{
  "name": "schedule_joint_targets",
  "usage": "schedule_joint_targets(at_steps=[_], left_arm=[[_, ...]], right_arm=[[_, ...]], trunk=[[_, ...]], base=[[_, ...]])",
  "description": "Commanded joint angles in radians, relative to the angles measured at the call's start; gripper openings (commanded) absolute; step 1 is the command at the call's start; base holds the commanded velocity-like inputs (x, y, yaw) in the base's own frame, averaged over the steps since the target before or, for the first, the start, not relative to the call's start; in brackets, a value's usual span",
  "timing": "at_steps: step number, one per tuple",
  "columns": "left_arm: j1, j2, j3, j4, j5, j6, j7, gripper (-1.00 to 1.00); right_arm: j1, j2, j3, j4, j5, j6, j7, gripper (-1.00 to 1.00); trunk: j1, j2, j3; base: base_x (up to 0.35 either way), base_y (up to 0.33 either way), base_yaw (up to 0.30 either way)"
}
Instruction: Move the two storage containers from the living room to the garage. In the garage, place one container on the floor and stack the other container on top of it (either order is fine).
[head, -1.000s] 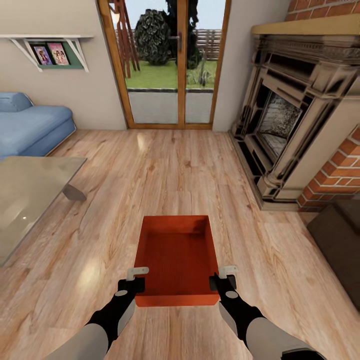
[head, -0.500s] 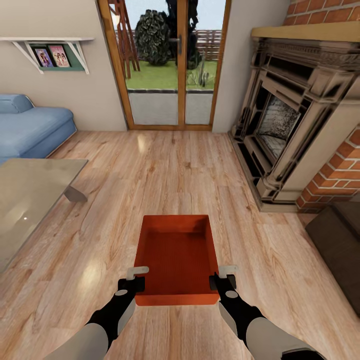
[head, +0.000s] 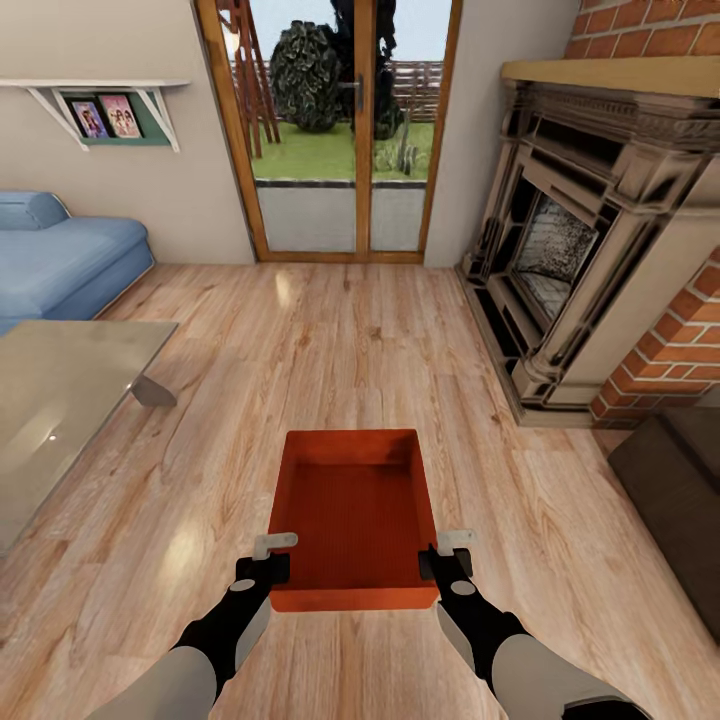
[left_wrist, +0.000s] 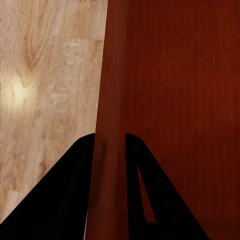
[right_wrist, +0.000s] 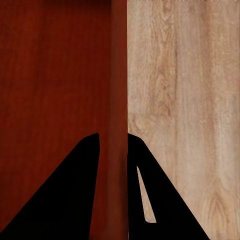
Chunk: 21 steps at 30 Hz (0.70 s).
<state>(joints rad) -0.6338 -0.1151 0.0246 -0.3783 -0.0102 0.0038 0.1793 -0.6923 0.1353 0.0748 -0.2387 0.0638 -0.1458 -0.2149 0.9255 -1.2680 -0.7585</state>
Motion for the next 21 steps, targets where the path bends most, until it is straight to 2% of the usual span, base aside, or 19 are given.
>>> schedule_joint_targets(at_steps=[1, 21], left_arm=[[0.0, -0.002, 0.005, 0.003, 0.003, 0.001, 0.008, -1.0], [0.0, -0.002, 0.006, 0.005, 0.003, 0.001, 0.008, -1.0]], right_arm=[[-0.001, 0.0, -0.011, -0.002, 0.016, -0.003, -0.007, -1.0], [-0.001, 0.0, -0.013, -0.002, 0.011, -0.004, -0.01, -1.0]], trunk=[[-0.004, 0.007, 0.003], [-0.081, 0.147, 0.065]], base=[[0.0, 0.0, 0.0], [0.0, 0.0, 0.0]])
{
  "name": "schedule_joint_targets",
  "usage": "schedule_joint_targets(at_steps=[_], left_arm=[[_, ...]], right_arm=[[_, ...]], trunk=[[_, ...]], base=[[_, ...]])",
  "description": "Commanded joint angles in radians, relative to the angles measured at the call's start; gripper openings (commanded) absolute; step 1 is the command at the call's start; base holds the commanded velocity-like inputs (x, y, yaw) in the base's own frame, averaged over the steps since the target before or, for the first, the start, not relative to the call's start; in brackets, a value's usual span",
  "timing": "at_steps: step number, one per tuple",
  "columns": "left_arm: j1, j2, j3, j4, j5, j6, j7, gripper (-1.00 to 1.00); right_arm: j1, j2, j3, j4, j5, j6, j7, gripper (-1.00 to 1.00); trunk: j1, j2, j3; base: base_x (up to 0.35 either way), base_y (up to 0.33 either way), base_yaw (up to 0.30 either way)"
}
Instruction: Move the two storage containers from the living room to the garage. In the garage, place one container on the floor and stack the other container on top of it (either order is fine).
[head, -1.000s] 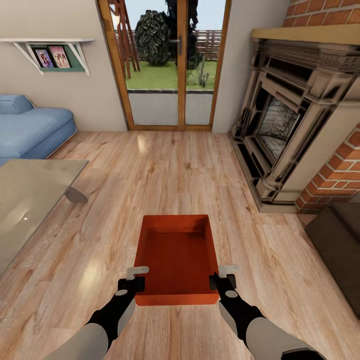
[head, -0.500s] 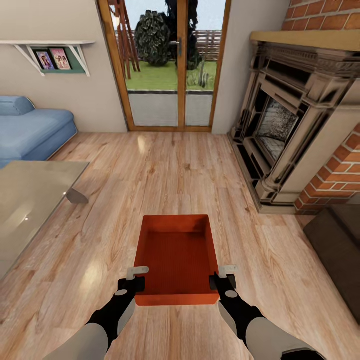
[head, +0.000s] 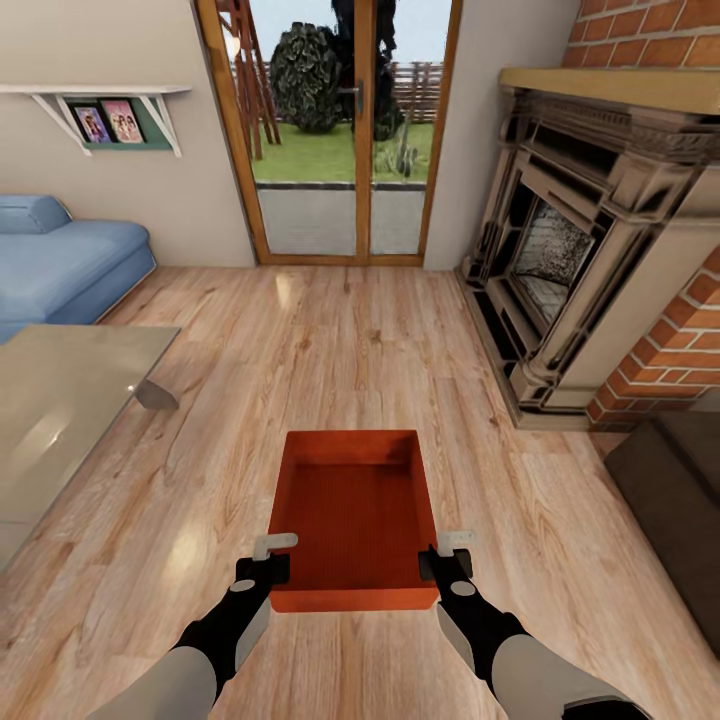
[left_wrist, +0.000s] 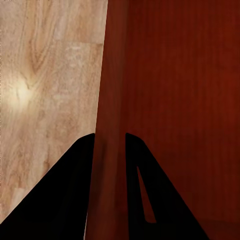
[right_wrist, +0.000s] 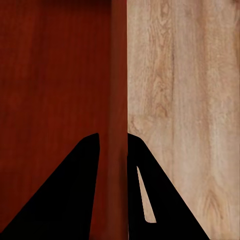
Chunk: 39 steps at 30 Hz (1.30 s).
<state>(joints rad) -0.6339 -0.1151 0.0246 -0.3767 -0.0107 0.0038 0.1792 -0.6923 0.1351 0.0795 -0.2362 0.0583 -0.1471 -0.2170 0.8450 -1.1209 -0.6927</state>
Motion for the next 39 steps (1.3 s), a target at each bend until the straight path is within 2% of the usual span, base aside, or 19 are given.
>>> schedule_joint_targets(at_steps=[1, 6, 27, 39], left_arm=[[0.0, -0.002, 0.006, 0.004, 0.003, 0.001, 0.008, -1.0], [0.0, -0.002, 0.005, 0.002, 0.003, 0.001, 0.008, -1.0], [0.0, -0.003, 0.005, -0.002, 0.001, 0.001, 0.009, -1.0], [0.0, -0.003, 0.005, -0.003, 0.002, 0.001, 0.009, -1.0]], right_arm=[[-0.001, 0.0, -0.017, -0.004, 0.017, -0.002, -0.008, -1.0], [-0.001, 0.001, -0.017, -0.003, 0.017, -0.002, -0.007, -1.0], [-0.001, 0.0, -0.02, -0.002, 0.014, 0.003, -0.01, -1.0], [-0.001, 0.001, -0.02, -0.002, 0.015, -0.002, -0.01, -1.0]], trunk=[[-0.004, 0.007, 0.003], [-0.023, 0.042, 0.018], [-0.023, 0.042, 0.043], [-0.023, 0.042, 0.053]], base=[[0.0, 0.0, 0.0], [0.0, 0.0, 0.0], [0.0, 0.0, -0.11], [0.0, 0.0, -0.013]])
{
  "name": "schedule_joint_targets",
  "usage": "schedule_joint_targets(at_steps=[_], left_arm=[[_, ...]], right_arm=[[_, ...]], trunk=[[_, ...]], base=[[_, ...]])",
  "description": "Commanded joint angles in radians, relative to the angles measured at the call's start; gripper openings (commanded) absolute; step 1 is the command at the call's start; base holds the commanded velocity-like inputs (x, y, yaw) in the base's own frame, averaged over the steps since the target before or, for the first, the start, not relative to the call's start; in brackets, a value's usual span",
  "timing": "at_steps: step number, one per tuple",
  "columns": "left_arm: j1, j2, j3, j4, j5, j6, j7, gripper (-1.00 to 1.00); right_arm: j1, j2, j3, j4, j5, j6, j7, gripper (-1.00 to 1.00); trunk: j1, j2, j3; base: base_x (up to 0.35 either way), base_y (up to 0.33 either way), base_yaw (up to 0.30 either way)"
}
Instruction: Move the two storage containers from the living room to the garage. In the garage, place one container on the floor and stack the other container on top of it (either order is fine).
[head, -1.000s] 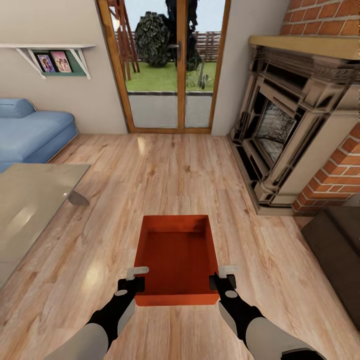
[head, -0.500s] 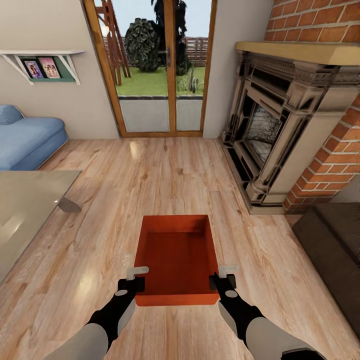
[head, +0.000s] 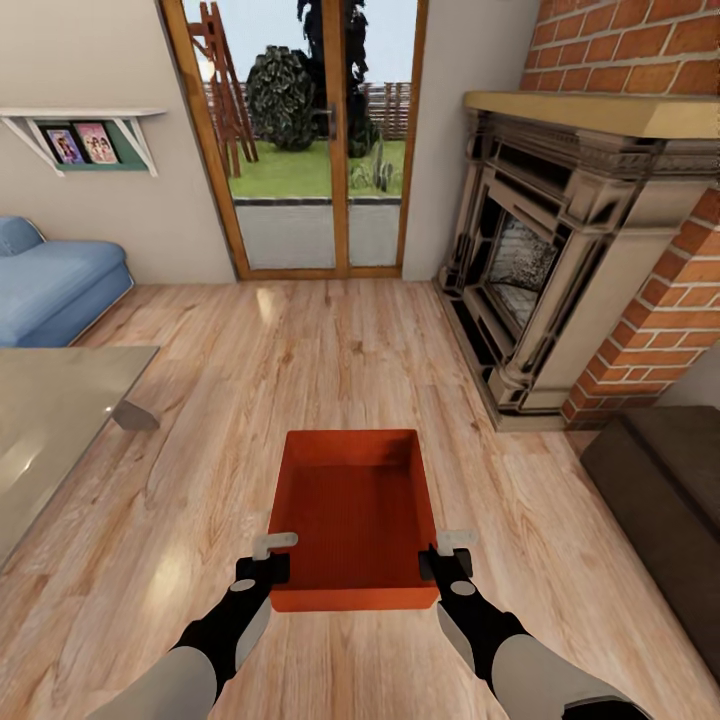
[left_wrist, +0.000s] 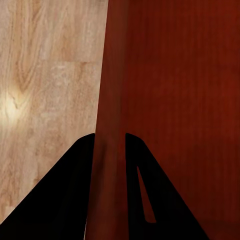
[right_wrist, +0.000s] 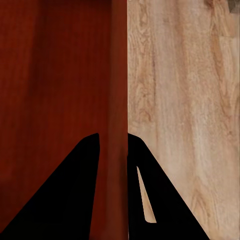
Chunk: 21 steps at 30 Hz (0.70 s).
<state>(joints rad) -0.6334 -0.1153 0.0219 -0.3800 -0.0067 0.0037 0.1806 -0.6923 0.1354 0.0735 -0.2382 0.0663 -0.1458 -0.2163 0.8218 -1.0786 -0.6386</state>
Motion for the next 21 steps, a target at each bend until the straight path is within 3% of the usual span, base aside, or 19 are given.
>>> schedule_joint_targets(at_steps=[1, 21], left_arm=[[0.0, -0.003, 0.007, 0.0, -0.003, 0.001, 0.008, -1.0], [0.0, -0.002, 0.009, 0.001, -0.003, 0.001, 0.008, -1.0]], right_arm=[[-0.001, 0.0, -0.014, 0.0, 0.007, -0.003, -0.01, -1.0], [-0.001, 0.0, -0.014, 0.0, 0.006, -0.003, -0.01, -1.0]], trunk=[[0.0, 0.0, 0.001], [0.0, 0.0, 0.032]], base=[[0.0, 0.0, 0.0], [0.0, 0.0, 0.0]])
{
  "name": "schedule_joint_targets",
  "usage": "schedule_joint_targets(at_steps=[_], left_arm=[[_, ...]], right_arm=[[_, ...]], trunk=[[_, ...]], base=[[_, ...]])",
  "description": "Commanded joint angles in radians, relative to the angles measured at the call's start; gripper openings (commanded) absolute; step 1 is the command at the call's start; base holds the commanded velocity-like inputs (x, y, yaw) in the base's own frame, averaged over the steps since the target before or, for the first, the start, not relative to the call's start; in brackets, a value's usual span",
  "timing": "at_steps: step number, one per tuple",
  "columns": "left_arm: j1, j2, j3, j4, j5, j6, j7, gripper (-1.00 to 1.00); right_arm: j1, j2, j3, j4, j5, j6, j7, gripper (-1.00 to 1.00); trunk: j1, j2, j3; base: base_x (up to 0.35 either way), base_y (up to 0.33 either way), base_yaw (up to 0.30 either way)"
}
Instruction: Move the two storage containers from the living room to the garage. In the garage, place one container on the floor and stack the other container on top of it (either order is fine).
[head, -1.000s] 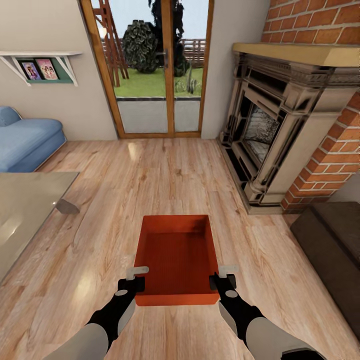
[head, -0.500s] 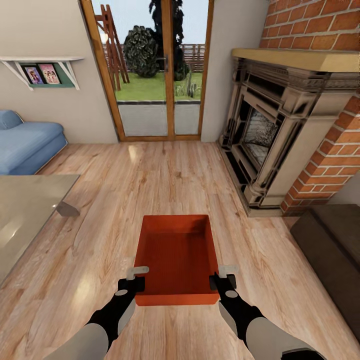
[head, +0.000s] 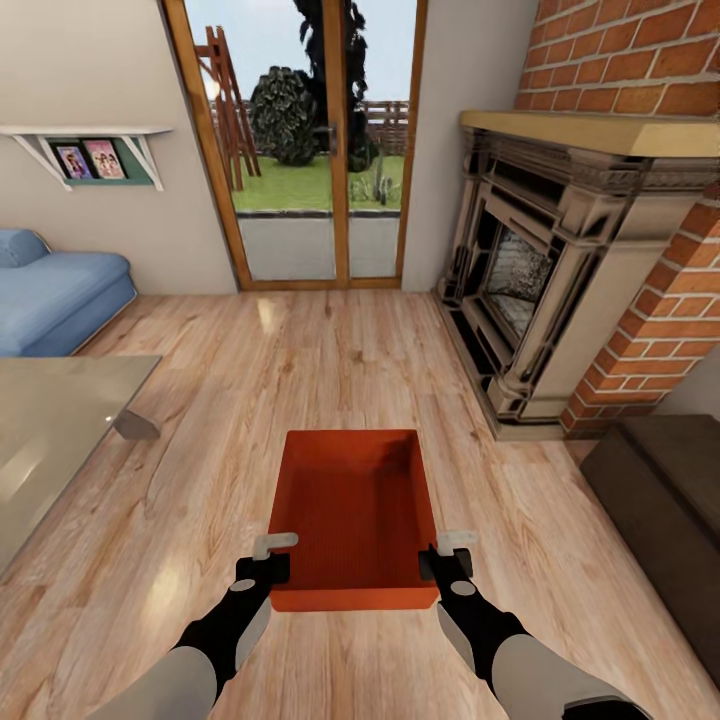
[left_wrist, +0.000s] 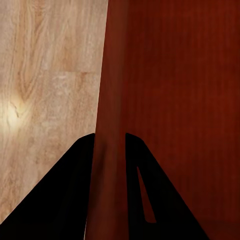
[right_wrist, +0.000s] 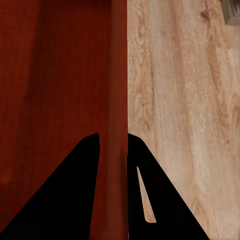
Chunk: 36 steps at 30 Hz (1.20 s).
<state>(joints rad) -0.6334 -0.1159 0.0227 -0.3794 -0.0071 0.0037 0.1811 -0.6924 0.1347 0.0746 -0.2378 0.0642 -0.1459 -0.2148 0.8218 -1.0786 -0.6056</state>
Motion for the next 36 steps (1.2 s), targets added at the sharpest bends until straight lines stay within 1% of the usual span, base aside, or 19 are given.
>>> schedule_joint_targets(at_steps=[1, 36], left_arm=[[0.0, -0.002, 0.008, 0.0, -0.002, 0.001, 0.007, -1.0], [0.0, -0.001, 0.008, 0.0, -0.002, 0.001, 0.007, -1.0]], right_arm=[[-0.001, 0.0, -0.015, 0.0, 0.008, -0.003, -0.012, -1.0], [-0.001, 0.0, -0.015, 0.0, 0.008, -0.002, -0.012, -1.0]], trunk=[[0.0, 0.0, 0.001], [0.0, 0.0, 0.056]], base=[[0.0, 0.0, 0.0], [0.0, 0.0, 0.0]])
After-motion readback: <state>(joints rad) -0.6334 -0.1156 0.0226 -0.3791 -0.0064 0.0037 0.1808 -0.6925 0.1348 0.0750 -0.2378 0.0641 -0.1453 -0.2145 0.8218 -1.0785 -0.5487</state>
